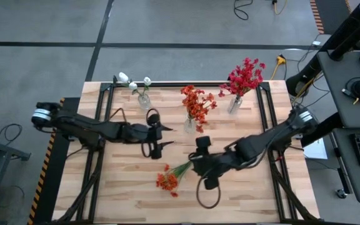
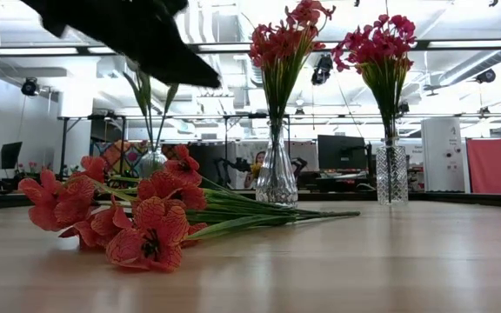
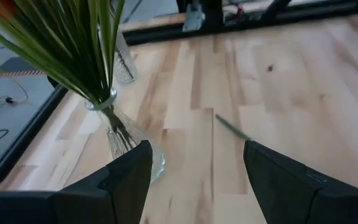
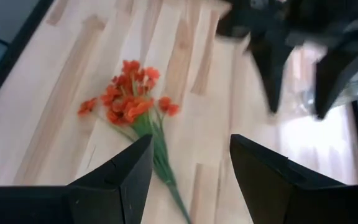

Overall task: Sort flowers into vase by color
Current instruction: Put the orange flowers into the bottom transparent vase

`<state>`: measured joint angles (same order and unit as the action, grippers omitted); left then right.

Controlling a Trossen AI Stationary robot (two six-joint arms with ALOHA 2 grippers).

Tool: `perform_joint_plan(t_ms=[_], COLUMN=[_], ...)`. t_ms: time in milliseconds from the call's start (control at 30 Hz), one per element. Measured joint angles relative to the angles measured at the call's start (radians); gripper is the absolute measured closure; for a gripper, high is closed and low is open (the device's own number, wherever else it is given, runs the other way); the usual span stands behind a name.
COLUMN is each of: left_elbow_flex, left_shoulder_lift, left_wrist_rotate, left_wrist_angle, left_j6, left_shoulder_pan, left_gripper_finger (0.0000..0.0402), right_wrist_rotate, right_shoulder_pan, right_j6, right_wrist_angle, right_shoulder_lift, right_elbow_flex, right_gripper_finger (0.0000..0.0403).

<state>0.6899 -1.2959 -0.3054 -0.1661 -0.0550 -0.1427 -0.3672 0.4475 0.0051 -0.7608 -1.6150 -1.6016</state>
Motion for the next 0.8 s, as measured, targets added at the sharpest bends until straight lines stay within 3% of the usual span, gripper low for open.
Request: perform_joint_plan(t_ms=[233,333,500,800], left_elbow_flex=[0.0,0.001,0.001,0.001], left_shoulder_lift=[0.121,0.154,0.179,0.134], left_wrist_rotate=[-0.191,-0.281,-0.432,-0.469], left_wrist_angle=[0.082,0.103,0.108,0.102], left_j6=[0.078,0.101,0.114,0.221], left_shoulder_pan=[-0.158,-0.226,-0.309,-0.358], left_gripper_finger=[0.0166,0.0166,0.0166,0.0166], right_wrist_rotate=[0.023,0.083,0.088,0.1], right_shoulder_pan=[0.0,-0.001,0.0,-0.038], right_j6=[0.033,0.052,0.019,0.003], right_wrist_angle=[0.04,0.074,0.092,0.124], right_shoulder_lift=[-0.125,-0.167,-0.243,-0.414], right_elbow_flex=[0.0,0.0,0.0,0.0], right_gripper_finger=[0.0189,0.0169,0.0134,0.0134])
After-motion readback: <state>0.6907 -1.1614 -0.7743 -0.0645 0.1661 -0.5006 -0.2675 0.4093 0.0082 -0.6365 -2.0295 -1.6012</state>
